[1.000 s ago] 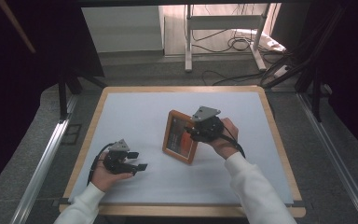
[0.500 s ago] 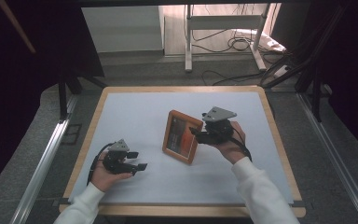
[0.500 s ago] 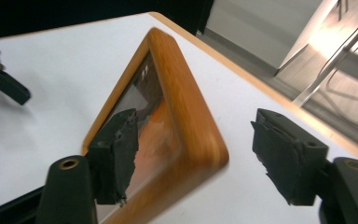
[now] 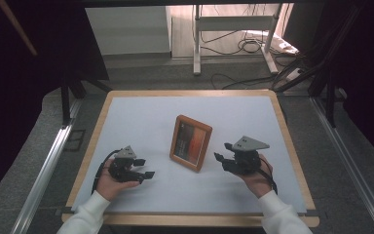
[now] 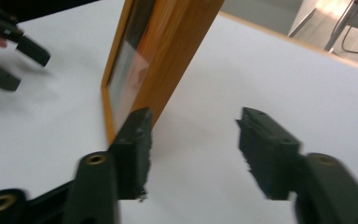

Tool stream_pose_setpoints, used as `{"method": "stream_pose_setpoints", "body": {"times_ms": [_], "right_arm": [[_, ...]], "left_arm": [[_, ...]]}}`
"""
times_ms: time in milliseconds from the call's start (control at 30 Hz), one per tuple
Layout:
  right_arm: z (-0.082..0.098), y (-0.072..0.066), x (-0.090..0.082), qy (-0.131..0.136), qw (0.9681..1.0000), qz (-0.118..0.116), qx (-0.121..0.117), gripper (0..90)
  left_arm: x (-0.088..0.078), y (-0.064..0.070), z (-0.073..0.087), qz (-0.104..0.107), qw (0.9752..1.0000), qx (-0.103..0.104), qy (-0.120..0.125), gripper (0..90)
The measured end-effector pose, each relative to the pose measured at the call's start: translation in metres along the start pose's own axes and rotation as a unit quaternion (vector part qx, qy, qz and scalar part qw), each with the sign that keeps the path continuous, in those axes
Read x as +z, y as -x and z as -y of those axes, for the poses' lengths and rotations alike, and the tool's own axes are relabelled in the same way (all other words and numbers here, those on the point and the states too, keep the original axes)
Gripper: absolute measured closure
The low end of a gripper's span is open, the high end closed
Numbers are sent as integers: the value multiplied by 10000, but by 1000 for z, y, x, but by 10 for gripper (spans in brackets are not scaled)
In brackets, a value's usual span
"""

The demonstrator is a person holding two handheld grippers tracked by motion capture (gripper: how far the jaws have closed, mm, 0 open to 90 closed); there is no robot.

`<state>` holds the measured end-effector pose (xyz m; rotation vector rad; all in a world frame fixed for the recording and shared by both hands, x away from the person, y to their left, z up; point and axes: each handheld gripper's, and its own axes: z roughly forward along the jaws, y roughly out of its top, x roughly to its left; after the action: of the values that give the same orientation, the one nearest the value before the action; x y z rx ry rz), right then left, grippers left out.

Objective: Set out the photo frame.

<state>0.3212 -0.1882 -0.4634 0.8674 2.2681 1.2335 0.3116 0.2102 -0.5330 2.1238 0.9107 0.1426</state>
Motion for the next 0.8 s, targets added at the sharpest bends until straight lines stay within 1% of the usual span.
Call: {"method": "stream_pose_setpoints", "body": {"times_ms": [33, 67, 133, 300, 433, 567, 700, 800], "right_arm": [[4, -2, -1, -32, 10000, -35, -36, 634], [7, -4, 0, -70, 9999, -117, -40, 691], [13, -10, 0, -151, 9995, -230, -132, 771], [19, -25, 9, -360, 9975, -481, -373, 877], [19, -34, 18, -435, 9960, -625, -464, 896], [17, -41, 26, -462, 9949, -706, -546, 898], [17, -47, 34, -502, 9944, -748, -560, 898], [17, -55, 41, -553, 9931, -818, -638, 898]], "left_arm": [[0, 0, 0, -1, 10000, -2, 1, 308], [0, 0, 0, -2, 10000, -5, 2, 308], [0, 0, 0, -6, 10000, -8, 1, 308], [0, 0, 0, 0, 10000, -14, 23, 308], [-1, 0, 0, 10, 10000, -22, 18, 308], [-1, 0, 0, 9, 10000, -9, 28, 308], [-2, 1, 0, 14, 10000, -9, 48, 308], [0, 1, 0, 11, 10000, -4, 30, 308]]}}
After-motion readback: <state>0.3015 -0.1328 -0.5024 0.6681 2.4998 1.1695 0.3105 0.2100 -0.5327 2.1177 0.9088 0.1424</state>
